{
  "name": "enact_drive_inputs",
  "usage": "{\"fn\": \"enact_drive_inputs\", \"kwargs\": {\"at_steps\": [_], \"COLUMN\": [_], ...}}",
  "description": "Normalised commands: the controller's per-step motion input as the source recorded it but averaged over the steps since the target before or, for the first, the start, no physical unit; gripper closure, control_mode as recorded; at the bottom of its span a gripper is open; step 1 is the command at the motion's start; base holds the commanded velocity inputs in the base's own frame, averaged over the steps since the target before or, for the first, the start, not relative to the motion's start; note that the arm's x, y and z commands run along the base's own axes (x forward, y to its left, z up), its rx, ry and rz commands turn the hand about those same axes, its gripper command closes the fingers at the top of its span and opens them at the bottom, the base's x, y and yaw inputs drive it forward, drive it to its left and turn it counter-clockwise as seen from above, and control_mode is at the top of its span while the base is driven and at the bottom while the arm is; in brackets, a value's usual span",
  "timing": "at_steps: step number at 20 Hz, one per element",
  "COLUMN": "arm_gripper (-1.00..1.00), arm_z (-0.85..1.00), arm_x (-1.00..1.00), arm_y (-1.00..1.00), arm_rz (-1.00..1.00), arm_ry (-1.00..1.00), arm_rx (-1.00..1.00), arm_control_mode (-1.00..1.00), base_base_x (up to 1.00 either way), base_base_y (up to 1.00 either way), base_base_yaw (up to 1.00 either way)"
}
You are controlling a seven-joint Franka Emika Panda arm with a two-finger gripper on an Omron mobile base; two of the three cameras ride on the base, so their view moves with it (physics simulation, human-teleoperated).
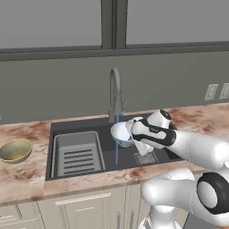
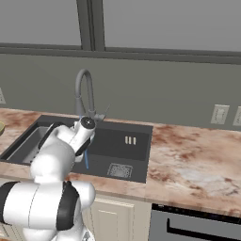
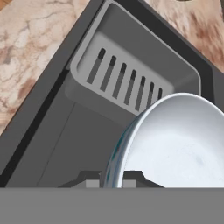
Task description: Rinse each bowl for a few seconds and place them down in the sink or on the counter.
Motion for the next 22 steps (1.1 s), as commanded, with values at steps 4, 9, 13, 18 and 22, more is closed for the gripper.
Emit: {"fn": "enact_drive_inputs", "kwargs": {"at_steps": [4, 9, 13, 18, 22], "arm_gripper": [1.00, 1.00, 1.00, 1.00, 1.00], "arm_z": [0.00, -0.03, -0.09, -0.06, -0.01], "arm_x": [0.22, 0.24, 0.19, 0.20, 0.01], "arm_y": [0.06, 0.04, 0.00, -0.03, -0.08], "arm_rz": [0.02, 0.02, 0.03, 0.05, 0.05], "arm_ry": [0.04, 0.05, 0.05, 0.03, -0.02], "arm_rx": [0.04, 0.05, 0.07, 0.06, 0.03], "arm_control_mode": [-1.00, -1.00, -1.00, -1.00, -1.00], "base_base_x": [0.00, 0.00, 0.00, 0.00, 0.00], "base_base_y": [0.00, 0.00, 0.00, 0.00, 0.00], "base_base_yaw": [0.00, 0.00, 0.00, 0.00, 0.00]}}
